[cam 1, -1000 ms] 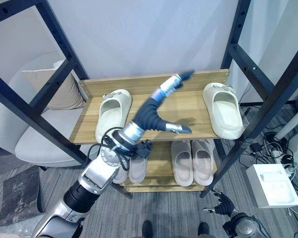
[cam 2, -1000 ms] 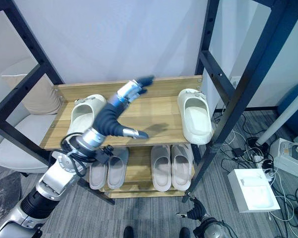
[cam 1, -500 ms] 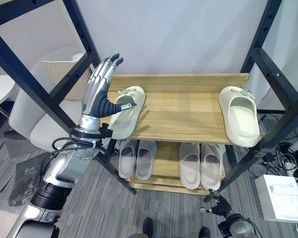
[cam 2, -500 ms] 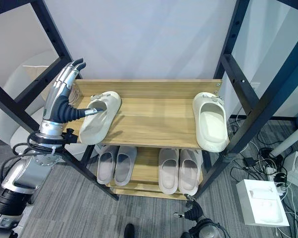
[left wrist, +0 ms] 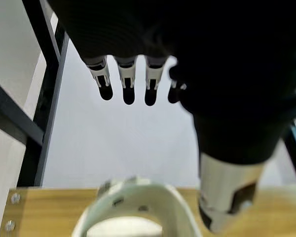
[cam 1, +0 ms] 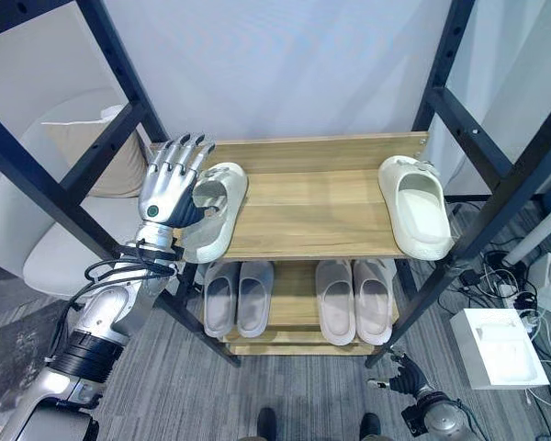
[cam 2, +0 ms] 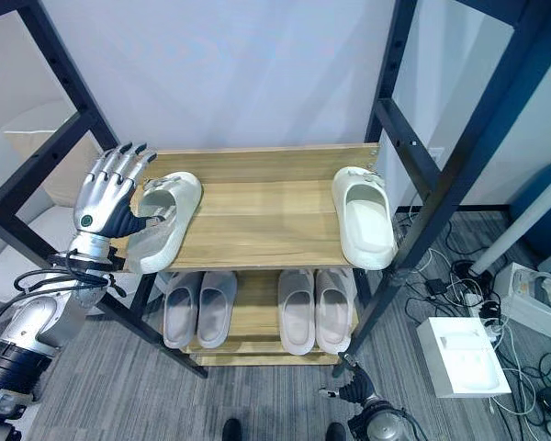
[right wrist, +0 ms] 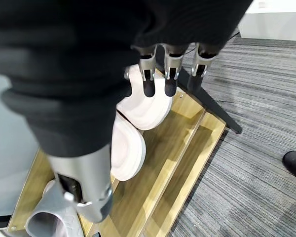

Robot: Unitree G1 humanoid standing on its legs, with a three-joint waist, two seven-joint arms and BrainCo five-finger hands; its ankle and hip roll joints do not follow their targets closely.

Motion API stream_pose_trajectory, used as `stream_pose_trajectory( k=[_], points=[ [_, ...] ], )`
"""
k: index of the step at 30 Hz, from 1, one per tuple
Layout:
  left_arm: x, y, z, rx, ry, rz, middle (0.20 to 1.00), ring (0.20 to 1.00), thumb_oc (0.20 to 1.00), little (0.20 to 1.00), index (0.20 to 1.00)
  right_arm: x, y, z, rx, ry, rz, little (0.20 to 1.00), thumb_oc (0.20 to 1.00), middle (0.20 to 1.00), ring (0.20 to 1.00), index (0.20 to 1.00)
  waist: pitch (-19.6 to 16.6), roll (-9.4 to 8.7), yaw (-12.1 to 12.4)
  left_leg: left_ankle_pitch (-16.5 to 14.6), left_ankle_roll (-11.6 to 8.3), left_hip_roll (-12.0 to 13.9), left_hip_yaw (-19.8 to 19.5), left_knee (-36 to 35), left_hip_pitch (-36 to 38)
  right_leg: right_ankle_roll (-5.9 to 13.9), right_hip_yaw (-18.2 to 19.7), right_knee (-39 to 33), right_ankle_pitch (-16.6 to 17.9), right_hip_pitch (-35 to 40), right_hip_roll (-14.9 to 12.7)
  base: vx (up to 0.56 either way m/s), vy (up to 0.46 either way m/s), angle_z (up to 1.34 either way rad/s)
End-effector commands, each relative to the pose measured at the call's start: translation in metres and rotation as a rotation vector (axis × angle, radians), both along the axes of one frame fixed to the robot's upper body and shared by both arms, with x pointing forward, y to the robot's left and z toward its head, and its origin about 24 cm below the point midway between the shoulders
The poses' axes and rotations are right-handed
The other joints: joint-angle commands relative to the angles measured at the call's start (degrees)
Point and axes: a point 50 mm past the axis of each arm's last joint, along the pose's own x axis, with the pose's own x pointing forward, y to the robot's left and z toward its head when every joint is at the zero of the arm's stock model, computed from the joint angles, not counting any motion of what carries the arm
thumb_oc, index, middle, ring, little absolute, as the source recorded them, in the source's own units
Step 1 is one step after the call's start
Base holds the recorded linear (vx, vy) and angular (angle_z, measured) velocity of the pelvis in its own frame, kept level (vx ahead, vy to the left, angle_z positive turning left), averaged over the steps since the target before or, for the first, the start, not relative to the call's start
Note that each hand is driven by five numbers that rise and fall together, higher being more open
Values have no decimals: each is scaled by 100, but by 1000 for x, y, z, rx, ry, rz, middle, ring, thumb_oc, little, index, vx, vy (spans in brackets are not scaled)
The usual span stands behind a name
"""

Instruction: Arrange the slippers neatly on the shoe rack.

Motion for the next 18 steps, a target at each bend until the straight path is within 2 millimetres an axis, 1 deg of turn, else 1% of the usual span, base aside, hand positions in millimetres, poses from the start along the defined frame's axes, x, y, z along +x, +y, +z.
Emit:
stream_pose_trajectory(
  k=[1, 5, 6, 7, 11, 12, 15, 16, 18],
  points=[
    [20, 6, 50, 79, -154, 56, 1000, 1000, 1000, 1000, 1000, 25, 5, 24, 29, -156, 51, 1000, 1000, 1000, 1000, 1000, 111, -91, -107, -561, 10, -74, 23, 1, 372, 242, -145, 31, -540, 434, -54, 4, 9, -7],
    [32, 11, 50, 103, -129, 116, 1000, 1000, 1000, 1000, 1000, 23, 2, 25, 27, -154, 45, 1000, 1000, 1000, 1000, 1000, 117, -72, -214, -569, 26, -63, 90, 1, 367, 257, -65, 35, -516, 373, -46, 10, 8, -7],
    [32, 10, 50, 103, -129, 115, 1000, 1000, 1000, 1000, 1000, 23, 2, 25, 27, -155, 44, 1000, 1000, 1000, 1000, 1000, 118, -73, -207, -569, 27, -63, 93, 1, 366, 257, -63, 36, -515, 371, -45, 10, 6, -20],
    [37, 15, 54, 128, -123, 148, 1000, 1000, 1000, 1000, 1000, 21, 0, 26, 26, -155, 43, 1000, 1000, 1000, 1000, 1000, 118, -62, -270, -572, 26, -60, 136, 1, 365, 266, -30, 36, -510, 340, -35, 8, 2, -20],
    [42, 20, 61, 162, -120, 182, 1000, 1000, 1000, 1000, 1000, 22, -3, 28, 26, -166, 40, 1000, 1000, 1000, 1000, 1000, 136, -67, -297, -569, 27, -49, 170, 1, 349, 273, 28, 37, -497, 277, -27, 4, 0, -5],
    [46, 25, 63, 184, -103, 213, 1000, 1000, 1000, 1000, 1000, 19, -5, 26, 26, -154, 31, 1000, 1000, 1000, 1000, 1000, 146, -55, -330, -566, 28, -44, 194, 1, 337, 275, 63, 37, -487, 251, -24, 5, -3, -11],
    [47, 27, 68, 200, -108, 224, 1000, 1000, 1000, 1000, 1000, 20, -5, 27, 27, -158, 25, 1000, 1000, 1000, 1000, 1000, 151, -61, -335, -570, 26, -40, 216, 1, 328, 283, 79, 40, -478, 221, -18, 9, -3, -16],
    [48, 31, 68, 205, -97, 246, 1000, 1000, 1000, 1000, 1000, 19, -5, 27, 29, -157, 26, 1000, 1000, 1000, 1000, 1000, 156, -59, -365, -573, 27, -34, 235, 1, 325, 287, 97, 39, -473, 201, -19, 21, -3, -9],
    [46, 33, 74, 199, -117, 246, 1000, 1000, 1000, 1000, 1000, 18, -7, 26, 27, -153, 16, 1000, 1000, 1000, 1000, 1000, 169, -63, -344, -574, 27, -37, 241, 1, 318, 291, 99, 36, -471, 192, -18, 0, 0, 0]
  ],
)
